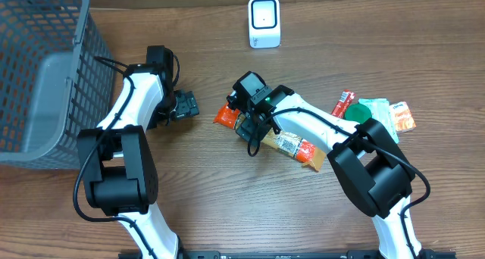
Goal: Scan the item barcode
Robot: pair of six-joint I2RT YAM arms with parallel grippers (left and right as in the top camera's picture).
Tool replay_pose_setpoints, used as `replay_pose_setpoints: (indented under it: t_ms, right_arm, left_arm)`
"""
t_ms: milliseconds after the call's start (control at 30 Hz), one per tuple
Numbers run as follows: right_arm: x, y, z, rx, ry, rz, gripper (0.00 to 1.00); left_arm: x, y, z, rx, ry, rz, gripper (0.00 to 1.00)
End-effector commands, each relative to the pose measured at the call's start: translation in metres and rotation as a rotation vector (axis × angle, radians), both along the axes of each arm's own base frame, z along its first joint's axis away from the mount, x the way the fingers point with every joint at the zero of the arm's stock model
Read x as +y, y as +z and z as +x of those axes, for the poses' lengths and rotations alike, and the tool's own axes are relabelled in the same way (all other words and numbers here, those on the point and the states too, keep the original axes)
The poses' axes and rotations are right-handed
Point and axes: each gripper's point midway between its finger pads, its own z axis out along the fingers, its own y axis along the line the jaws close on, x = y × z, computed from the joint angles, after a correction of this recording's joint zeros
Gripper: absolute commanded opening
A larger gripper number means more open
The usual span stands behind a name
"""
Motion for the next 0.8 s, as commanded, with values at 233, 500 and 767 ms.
replay_pose_setpoints:
  t_ms: [233,500,767]
  right_arm:
    - [-0.008,-0.004,0.000,-0.004,-0.005,-0.050,0.86]
    - [-0.010,-0.005,-0.004,0.013,-0.004,-0.061,0.74]
    - [-0.015,-0.004,-0.004,0.009,-0.025,-0.077,0.99]
  left_arm:
    - [0.003,0.003,0.003,-0.012,0.017,0.012,1.00]
    - [0.003,0.003,0.003,-0.012,0.017,0.012,1.00]
    - [0.003,0.003,0.003,-0.012,0.017,0.012,1.00]
